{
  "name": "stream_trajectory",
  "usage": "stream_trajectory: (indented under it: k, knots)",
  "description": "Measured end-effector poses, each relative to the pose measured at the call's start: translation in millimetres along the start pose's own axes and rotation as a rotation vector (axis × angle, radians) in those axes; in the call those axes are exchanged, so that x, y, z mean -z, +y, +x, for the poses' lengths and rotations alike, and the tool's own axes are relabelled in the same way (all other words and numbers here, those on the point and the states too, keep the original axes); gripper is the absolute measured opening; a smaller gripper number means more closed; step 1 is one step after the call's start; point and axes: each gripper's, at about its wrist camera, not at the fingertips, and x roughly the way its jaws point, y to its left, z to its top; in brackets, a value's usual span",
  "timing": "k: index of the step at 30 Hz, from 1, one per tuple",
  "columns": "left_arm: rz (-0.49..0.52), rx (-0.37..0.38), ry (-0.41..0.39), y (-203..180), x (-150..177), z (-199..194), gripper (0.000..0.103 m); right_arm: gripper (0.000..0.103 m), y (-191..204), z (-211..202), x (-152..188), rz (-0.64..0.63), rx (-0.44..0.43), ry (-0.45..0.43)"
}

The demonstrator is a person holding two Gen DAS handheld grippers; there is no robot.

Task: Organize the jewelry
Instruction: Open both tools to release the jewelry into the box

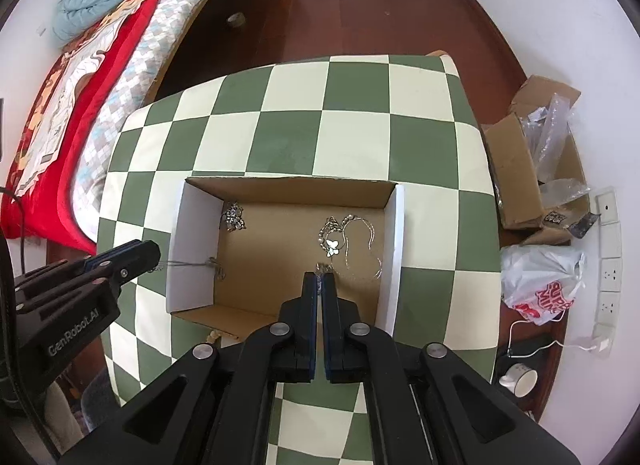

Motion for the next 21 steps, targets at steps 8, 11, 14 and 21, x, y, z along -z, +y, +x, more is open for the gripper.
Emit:
stream_trajectory:
  k: [8,11,14,21]
  knots:
    - [-0.01,-0.102,-0.126,3.6,0.0,-26.9,0.087,0.085,-8.1,-8.5,6.1,0.002,0.116,0.0]
    - [0.002,-0.161,-0.151,5.4,3.9,-30.9,0.101,0.099,-9.7,-9.6,12.8,0.004,0.147,0.002]
    - [0.009,-0.202,-0.157,8.6,12.4,-29.6,0.103,0.101,-10.4,-8.2,23.6,0.012,0.158,0.001]
    - [-0.005,-0.229,-0.184,15.2,40.6,-29.3,0.103,0.103,-11.6,-12.2,45.7,0.038,0.157,-0.034]
